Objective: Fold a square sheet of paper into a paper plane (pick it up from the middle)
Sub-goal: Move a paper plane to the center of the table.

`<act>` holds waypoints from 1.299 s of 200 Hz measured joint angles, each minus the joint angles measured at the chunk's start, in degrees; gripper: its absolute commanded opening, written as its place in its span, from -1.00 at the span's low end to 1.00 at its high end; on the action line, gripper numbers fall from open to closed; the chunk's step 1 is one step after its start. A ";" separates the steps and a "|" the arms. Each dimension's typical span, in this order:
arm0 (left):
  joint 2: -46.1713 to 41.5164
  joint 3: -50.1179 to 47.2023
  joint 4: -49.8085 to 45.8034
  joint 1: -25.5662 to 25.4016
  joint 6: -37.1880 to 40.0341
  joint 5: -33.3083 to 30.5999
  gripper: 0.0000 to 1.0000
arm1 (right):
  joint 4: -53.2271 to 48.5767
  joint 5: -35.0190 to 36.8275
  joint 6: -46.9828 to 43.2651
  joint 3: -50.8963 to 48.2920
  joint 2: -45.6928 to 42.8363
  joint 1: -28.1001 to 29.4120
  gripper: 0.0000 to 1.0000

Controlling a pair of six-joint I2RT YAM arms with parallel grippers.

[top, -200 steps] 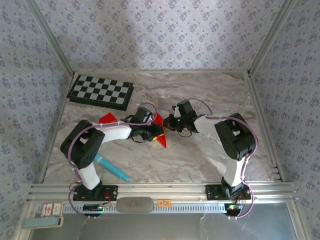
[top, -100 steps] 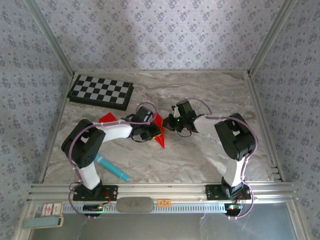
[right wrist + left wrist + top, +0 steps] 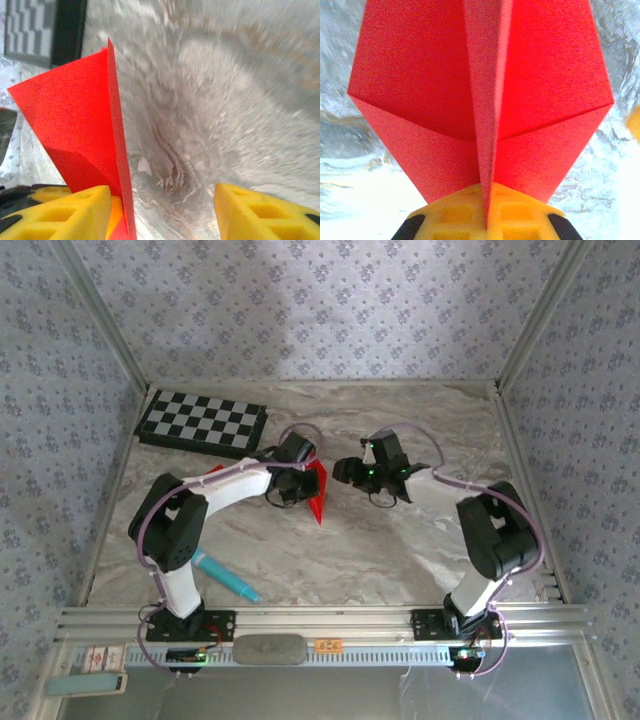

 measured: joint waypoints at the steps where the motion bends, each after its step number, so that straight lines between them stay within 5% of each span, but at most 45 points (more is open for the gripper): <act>1: 0.15 0.48 -0.42 0.00 0.20 -0.15 -0.99 | -0.09 0.09 -0.11 -0.02 -0.17 -0.07 0.30; 89: 18.93 26.43 -20.31 0.42 14.14 -10.19 -0.91 | -4.79 11.15 -8.39 -6.12 -10.19 -5.27 0.43; 260: 25.14 31.71 -24.37 0.83 12.22 -10.82 -0.50 | -5.07 10.88 -8.37 -6.45 -10.19 -5.77 0.55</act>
